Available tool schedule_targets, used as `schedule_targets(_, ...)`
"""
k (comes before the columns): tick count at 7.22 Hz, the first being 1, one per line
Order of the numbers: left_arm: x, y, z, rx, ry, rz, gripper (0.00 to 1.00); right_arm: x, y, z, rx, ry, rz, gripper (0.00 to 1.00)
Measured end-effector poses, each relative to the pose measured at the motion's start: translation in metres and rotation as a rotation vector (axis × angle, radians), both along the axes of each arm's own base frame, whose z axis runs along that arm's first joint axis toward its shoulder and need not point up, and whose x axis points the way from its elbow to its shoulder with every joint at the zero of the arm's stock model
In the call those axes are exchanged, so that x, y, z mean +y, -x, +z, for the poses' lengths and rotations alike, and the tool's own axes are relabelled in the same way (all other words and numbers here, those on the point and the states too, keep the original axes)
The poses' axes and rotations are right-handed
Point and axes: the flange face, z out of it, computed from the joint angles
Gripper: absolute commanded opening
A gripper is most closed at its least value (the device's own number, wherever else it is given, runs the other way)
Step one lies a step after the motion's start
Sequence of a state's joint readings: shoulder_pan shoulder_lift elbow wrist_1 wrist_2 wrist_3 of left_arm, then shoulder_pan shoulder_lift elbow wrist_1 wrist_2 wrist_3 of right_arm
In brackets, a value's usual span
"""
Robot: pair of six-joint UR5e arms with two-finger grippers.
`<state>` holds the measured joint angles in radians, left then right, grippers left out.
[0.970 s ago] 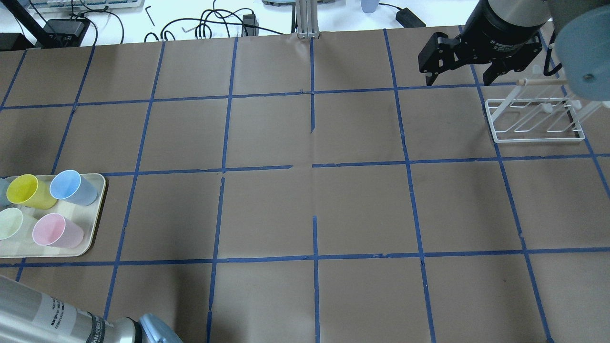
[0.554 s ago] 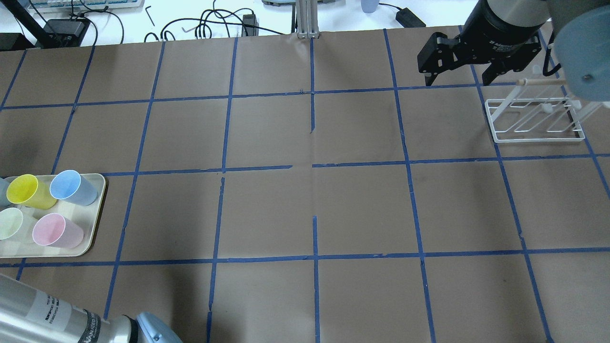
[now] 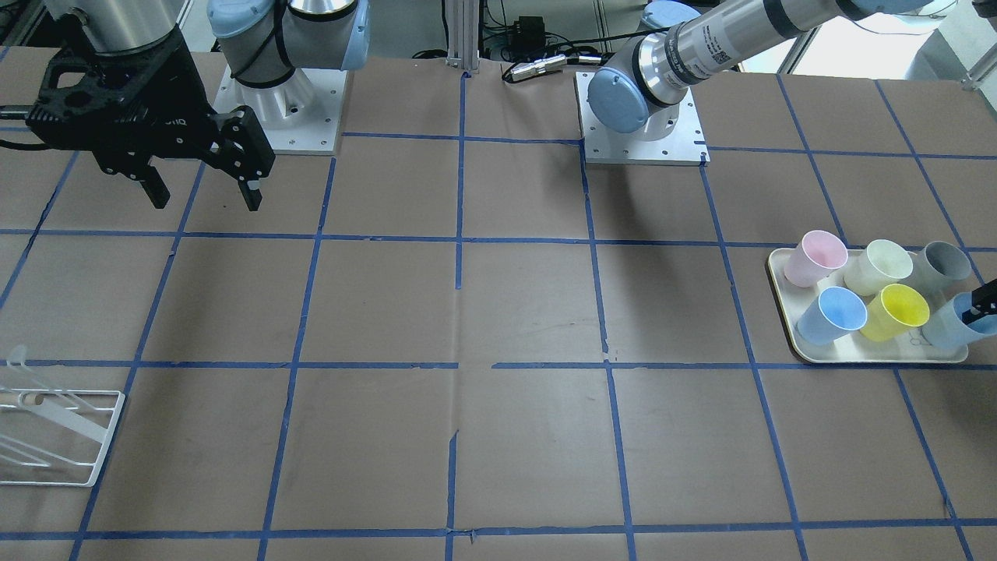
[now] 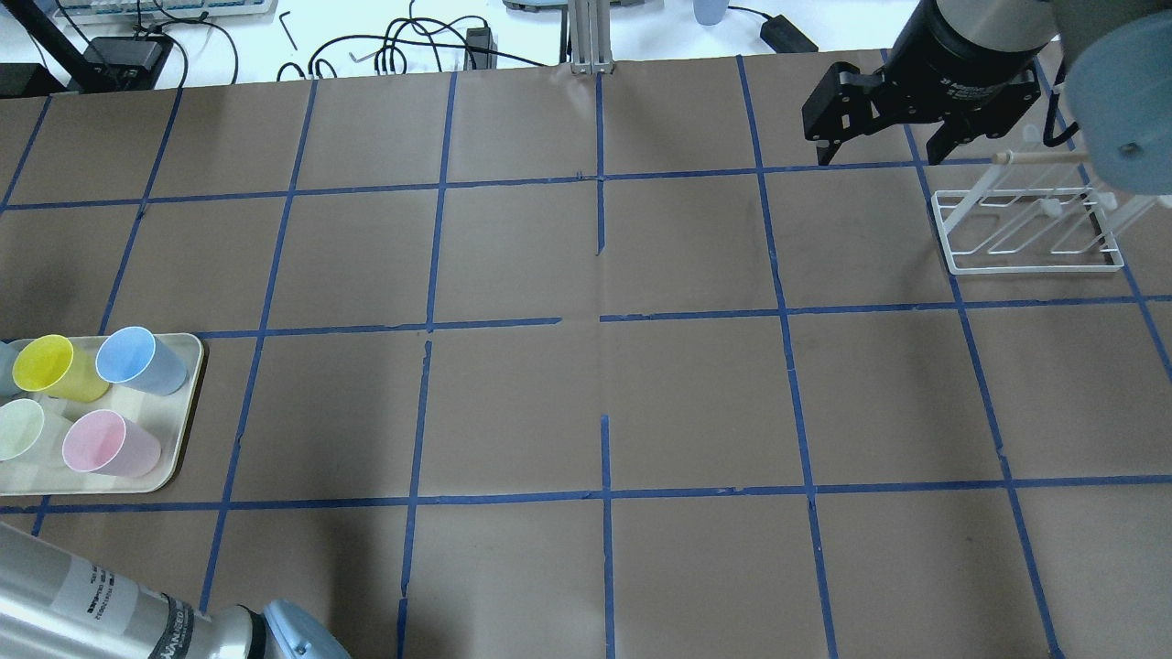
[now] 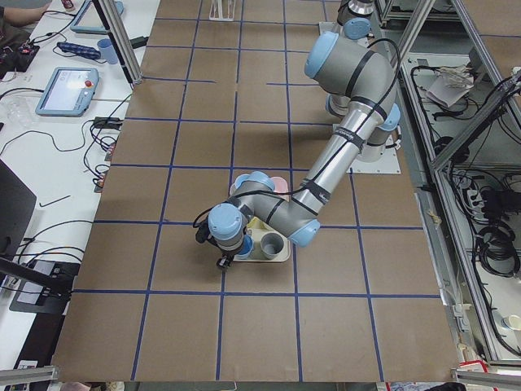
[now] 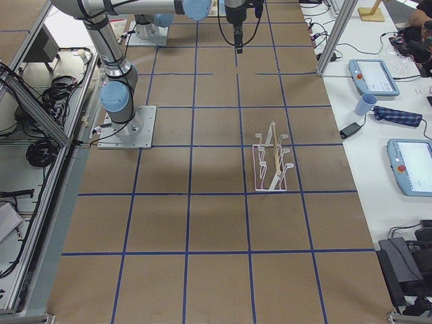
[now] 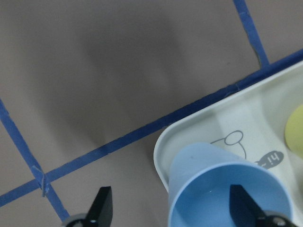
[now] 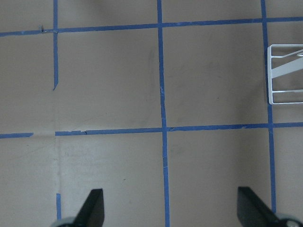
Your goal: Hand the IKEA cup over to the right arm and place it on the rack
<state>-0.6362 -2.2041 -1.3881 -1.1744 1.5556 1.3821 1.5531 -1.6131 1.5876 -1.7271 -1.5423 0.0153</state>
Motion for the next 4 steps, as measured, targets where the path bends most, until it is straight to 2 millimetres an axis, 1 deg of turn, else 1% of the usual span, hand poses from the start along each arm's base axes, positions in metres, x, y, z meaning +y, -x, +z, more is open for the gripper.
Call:
schedule_targets(1, -0.0004, 0.0004, -0.0013, 0.003, -0.002, -0.001, 0.09, 0.0001, 0.0002, 0.0001, 0.0, 0.0, 0.0, 1.0)
schedule_targets(2, -0.0007, 0.0006, -0.002, 0.004, -0.003, -0.001, 0.0, 0.0002, 0.0002, 0.0001, 0.0, 0.0, -0.001, 1.0)
schedule_targets(4, -0.0011, 0.0004, 0.0001, 0.005, -0.005, -0.002, 0.0, 0.0002, 0.0006, 0.0001, 0.0, -0.001, -0.001, 1.0)
